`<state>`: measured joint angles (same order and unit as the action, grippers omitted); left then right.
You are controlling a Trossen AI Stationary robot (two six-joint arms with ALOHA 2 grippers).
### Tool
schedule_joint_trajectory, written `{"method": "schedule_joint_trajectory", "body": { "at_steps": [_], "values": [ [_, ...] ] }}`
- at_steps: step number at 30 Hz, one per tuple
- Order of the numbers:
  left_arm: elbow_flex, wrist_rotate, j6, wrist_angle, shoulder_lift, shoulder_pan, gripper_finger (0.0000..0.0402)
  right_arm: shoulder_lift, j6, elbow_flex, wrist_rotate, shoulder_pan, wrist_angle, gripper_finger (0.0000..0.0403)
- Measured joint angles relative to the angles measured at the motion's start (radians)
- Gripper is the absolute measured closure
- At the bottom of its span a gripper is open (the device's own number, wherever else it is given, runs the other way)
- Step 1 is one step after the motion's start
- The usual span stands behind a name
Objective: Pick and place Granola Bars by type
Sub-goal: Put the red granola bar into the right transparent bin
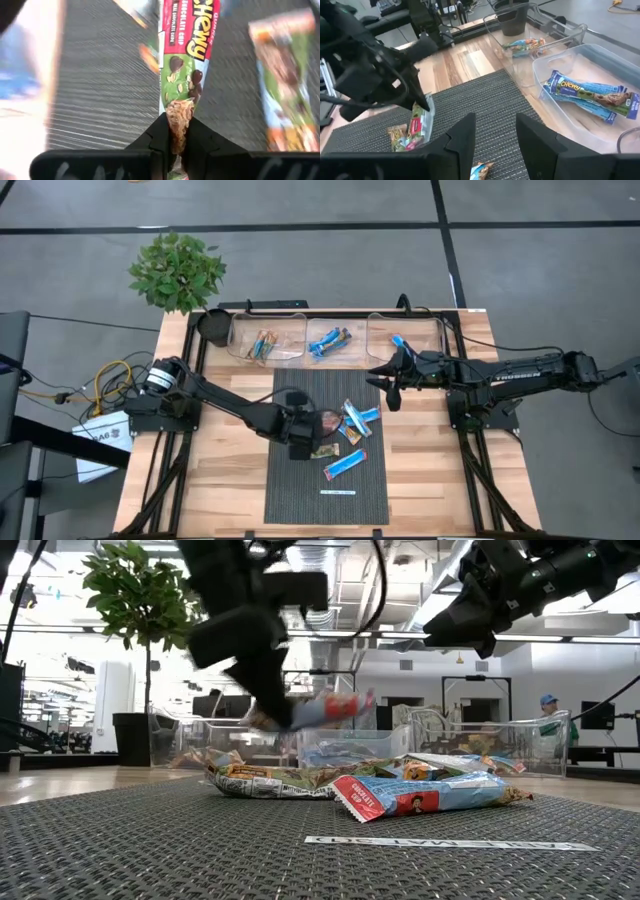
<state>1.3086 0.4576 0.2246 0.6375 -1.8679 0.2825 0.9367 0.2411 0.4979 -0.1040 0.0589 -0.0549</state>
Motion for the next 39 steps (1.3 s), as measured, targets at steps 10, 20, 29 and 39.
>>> {"method": "schedule_joint_trajectory", "body": {
  "at_steps": [10,20,29,39],
  "values": [
    [0.171,0.358,0.067,-0.001,0.002,-0.046,0.0376,0.0,0.023,0.0,0.0,0.0,-0.047,0.027],
    [0.244,0.445,0.052,-0.127,0.002,-0.142,0.0376,0.0,0.021,0.0,0.0,0.0,-0.109,0.027],
    [0.244,0.278,-0.091,-0.374,0.002,-0.205,0.0376,0.0,0.012,0.0,0.001,-0.002,-0.269,0.027],
    [0.244,0.226,-0.135,-0.43,0.001,-0.204,0.0376,0.0,-0.012,0.0,0.0,0.018,-0.314,0.027]
  ]
}}
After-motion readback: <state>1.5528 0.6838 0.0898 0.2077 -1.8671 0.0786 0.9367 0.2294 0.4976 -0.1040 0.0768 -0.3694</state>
